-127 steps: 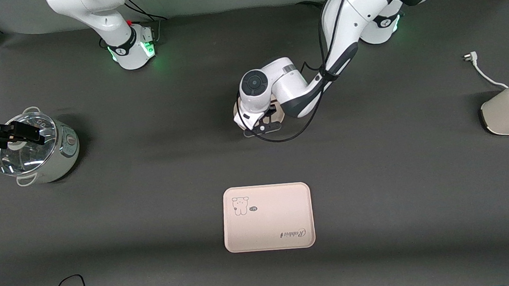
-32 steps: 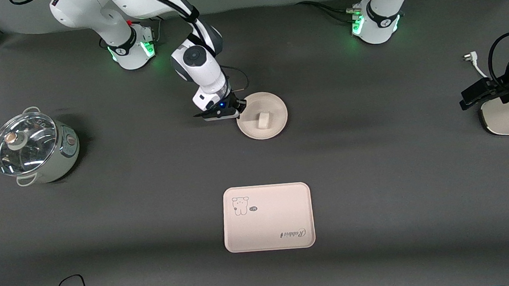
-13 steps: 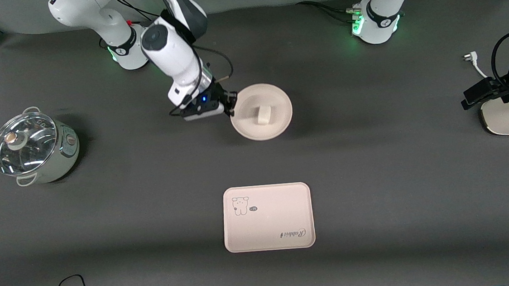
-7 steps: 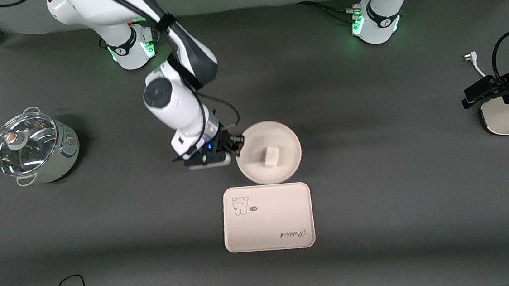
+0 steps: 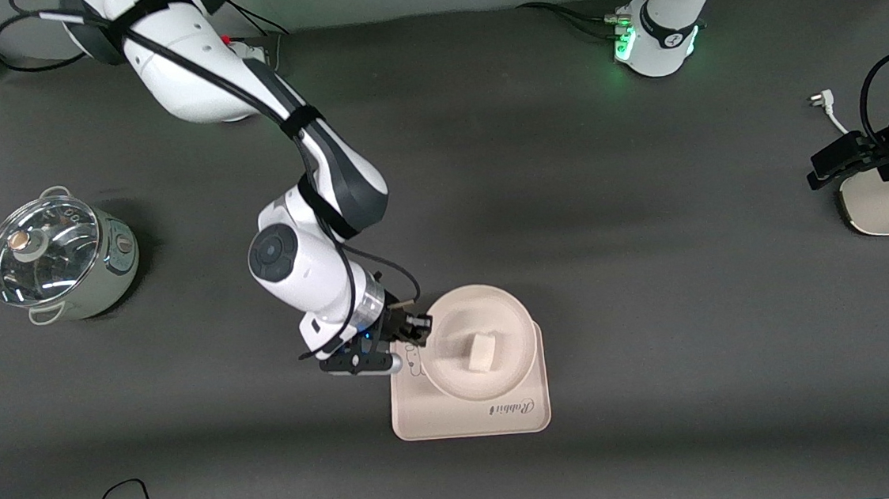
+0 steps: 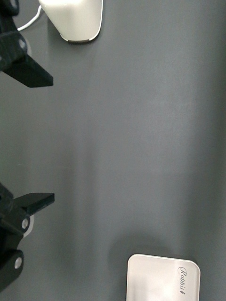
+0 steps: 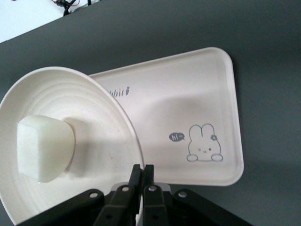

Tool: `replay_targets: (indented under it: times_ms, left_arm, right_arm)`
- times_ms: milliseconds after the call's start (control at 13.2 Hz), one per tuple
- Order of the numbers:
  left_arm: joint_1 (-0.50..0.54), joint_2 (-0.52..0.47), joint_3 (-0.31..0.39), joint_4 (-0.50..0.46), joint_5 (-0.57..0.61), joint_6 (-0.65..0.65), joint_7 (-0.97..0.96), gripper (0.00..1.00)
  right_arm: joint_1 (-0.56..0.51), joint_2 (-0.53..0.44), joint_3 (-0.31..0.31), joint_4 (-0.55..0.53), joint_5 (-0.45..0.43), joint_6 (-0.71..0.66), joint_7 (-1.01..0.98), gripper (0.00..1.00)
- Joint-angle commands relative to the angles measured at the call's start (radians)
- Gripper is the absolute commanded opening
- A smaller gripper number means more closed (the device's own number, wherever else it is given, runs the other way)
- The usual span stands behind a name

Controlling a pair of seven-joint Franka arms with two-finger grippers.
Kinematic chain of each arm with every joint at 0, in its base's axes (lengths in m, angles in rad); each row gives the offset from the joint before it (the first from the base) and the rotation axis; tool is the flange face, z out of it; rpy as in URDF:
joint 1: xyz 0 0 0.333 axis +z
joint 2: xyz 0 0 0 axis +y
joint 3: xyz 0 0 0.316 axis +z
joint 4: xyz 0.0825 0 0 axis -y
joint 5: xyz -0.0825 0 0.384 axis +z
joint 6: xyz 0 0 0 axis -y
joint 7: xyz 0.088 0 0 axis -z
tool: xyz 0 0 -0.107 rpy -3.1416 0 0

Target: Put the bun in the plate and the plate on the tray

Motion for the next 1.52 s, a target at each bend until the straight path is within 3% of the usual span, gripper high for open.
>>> replay_targets:
  times_ms: [0, 531, 911, 987, 1214, 1442]
  left_arm:
    - [-0.003, 0.000, 0.005, 0.014, 0.009, -0.014, 0.016, 1.00]
    - [-0.009, -0.002, 0.000, 0.014, 0.064, -0.012, 0.015, 1.00]
    - [-0.011, 0.000, 0.000, 0.014, 0.061, -0.014, 0.015, 1.00]
    - [-0.011, 0.000, 0.000, 0.014, 0.061, -0.012, 0.015, 1.00]
    - [-0.013, 0.001, 0.000, 0.013, 0.059, -0.012, 0.013, 1.00]
    - [-0.014, 0.003, 0.000, 0.013, 0.059, -0.008, 0.013, 1.00]
  right_arm:
    - [-0.016, 0.110, 0.006, 0.135, 0.023, -0.022, -0.025, 0.00]
    - [-0.032, 0.263, 0.008, 0.180, 0.024, 0.054, -0.031, 0.00]
    - [-0.030, 0.294, 0.011, 0.173, 0.026, 0.077, -0.030, 0.00]
    - [-0.030, 0.294, 0.011, 0.172, 0.026, 0.077, -0.030, 0.06]
    - [-0.030, 0.285, 0.012, 0.172, 0.032, 0.077, -0.027, 0.97]
    - [-0.030, 0.235, 0.014, 0.170, 0.038, 0.059, -0.014, 1.00]
